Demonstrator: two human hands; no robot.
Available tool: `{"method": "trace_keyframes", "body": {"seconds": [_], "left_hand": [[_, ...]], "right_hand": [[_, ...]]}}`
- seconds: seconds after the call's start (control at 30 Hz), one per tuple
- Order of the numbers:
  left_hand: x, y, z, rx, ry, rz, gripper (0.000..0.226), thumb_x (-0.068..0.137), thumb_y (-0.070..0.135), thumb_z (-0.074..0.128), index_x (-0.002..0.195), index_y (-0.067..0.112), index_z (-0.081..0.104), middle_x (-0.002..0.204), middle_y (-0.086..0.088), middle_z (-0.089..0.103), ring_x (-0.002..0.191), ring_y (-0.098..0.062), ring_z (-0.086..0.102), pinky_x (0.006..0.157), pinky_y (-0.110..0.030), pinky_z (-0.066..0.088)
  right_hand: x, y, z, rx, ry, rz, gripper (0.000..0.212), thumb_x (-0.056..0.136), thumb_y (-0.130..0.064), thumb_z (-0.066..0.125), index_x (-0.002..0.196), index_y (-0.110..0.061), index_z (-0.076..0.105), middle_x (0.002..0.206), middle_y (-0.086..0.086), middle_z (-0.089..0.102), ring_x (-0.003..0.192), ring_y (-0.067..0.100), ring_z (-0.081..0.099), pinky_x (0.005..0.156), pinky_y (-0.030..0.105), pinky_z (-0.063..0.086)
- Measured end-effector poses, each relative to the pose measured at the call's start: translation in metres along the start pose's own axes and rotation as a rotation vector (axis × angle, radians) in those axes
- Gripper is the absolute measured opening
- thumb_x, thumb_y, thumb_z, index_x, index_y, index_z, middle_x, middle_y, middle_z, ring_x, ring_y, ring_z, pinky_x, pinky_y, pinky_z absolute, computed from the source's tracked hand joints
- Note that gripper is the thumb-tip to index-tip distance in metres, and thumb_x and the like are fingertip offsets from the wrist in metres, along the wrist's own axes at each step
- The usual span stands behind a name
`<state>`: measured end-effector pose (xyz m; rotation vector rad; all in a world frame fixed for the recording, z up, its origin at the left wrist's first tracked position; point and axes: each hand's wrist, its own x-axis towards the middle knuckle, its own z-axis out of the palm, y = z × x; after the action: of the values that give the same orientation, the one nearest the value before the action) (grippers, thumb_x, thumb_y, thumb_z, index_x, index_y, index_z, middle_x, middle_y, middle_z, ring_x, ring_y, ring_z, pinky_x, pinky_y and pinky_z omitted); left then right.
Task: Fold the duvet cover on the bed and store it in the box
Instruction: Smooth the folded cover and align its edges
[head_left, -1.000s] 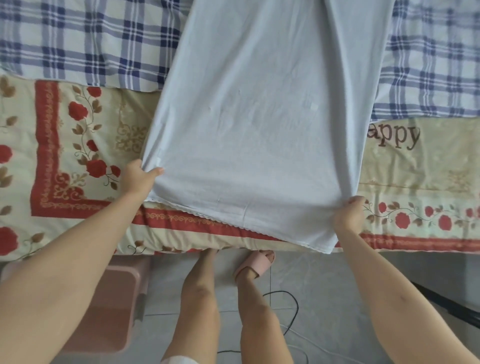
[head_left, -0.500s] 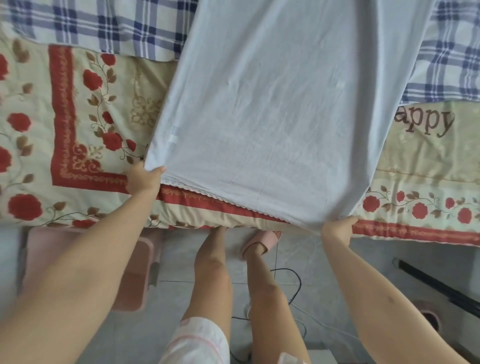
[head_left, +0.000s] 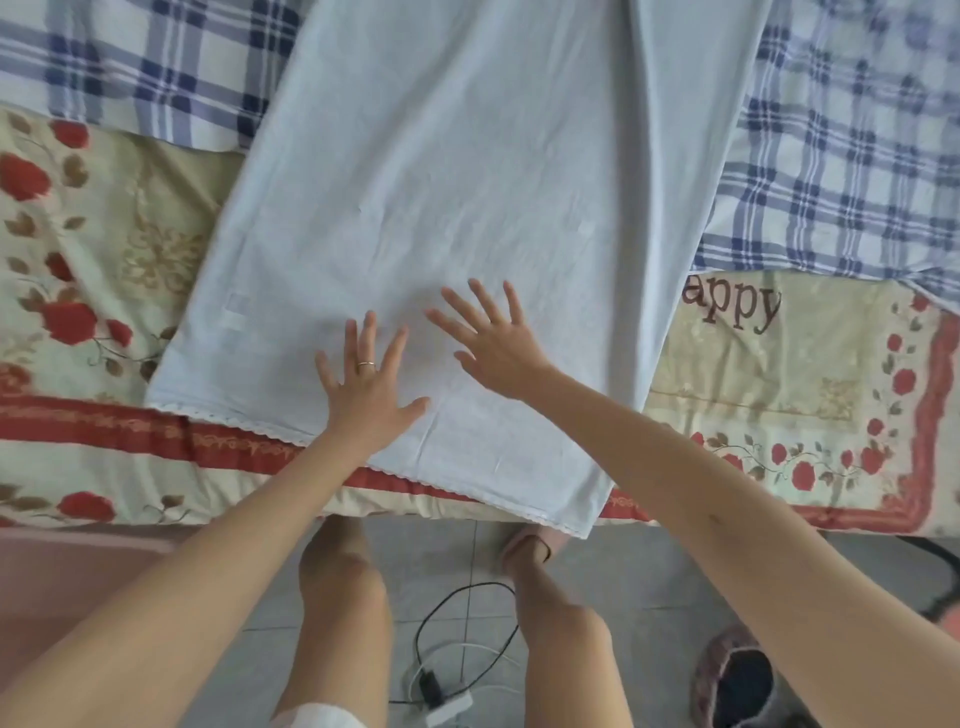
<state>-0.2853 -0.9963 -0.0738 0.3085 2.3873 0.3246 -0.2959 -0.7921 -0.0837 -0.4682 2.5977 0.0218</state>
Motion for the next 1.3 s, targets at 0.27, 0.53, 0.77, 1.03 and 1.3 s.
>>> {"method": "trace_keyframes", "body": {"seconds": [0.27, 0.53, 0.77, 1.03, 1.3], "left_hand": [[0.007, 0.060, 0.028, -0.085, -0.177, -0.391, 0.100, 0.086, 0.018, 0.066, 0.148, 0.039, -0.010, 0.153, 0.004, -0.030, 0.142, -0.035, -0.020, 0.103, -0.073, 0.015], [0.025, 0.217, 0.045, -0.422, -0.132, -0.523, 0.139, 0.060, 0.062, 0.077, 0.146, 0.023, -0.025, 0.152, -0.002, -0.033, 0.141, -0.022, -0.028, 0.106, -0.068, -0.005], [0.069, 0.272, 0.072, -0.373, -0.140, -0.639, 0.176, 0.025, 0.074, 0.080, 0.131, 0.013, -0.046, 0.138, -0.017, -0.050, 0.132, -0.034, -0.041, 0.101, -0.072, -0.006], [0.093, 0.272, 0.077, -0.369, -0.308, -0.692, 0.176, 0.028, 0.076, 0.079, 0.115, 0.010, -0.059, 0.122, -0.021, -0.062, 0.123, -0.039, -0.049, 0.100, -0.072, -0.005], [0.096, 0.272, 0.057, -0.387, -0.384, -0.744, 0.176, 0.029, 0.073, 0.081, 0.111, 0.008, -0.060, 0.108, -0.021, -0.067, 0.120, -0.039, -0.051, 0.100, -0.073, -0.006]], "right_hand": [[-0.100, 0.190, 0.068, 0.270, -0.207, 0.899, 0.095, 0.078, -0.082, 0.011, 0.152, -0.026, -0.009, 0.159, -0.009, -0.011, 0.146, 0.031, -0.003, 0.111, 0.065, 0.011], [-0.167, 0.274, 0.015, 0.429, 0.173, 0.677, 0.034, 0.096, -0.025, 0.041, 0.128, -0.015, 0.049, 0.122, 0.005, 0.058, 0.104, 0.025, 0.057, 0.072, 0.031, 0.044], [-0.037, 0.366, -0.032, 0.633, 0.385, 0.667, 0.038, 0.096, -0.026, 0.039, 0.129, -0.009, 0.048, 0.134, 0.009, 0.044, 0.110, 0.027, 0.052, 0.077, 0.033, 0.041], [0.050, 0.384, -0.015, 0.210, 0.298, 0.799, 0.040, 0.099, -0.028, 0.042, 0.132, -0.007, 0.046, 0.135, 0.010, 0.043, 0.120, 0.026, 0.047, 0.094, 0.038, 0.038], [0.036, 0.416, -0.024, 0.648, 0.470, 0.838, 0.020, 0.079, -0.011, 0.035, 0.066, -0.021, 0.045, 0.093, 0.007, 0.059, 0.072, 0.028, 0.058, 0.074, 0.034, 0.051]]}}
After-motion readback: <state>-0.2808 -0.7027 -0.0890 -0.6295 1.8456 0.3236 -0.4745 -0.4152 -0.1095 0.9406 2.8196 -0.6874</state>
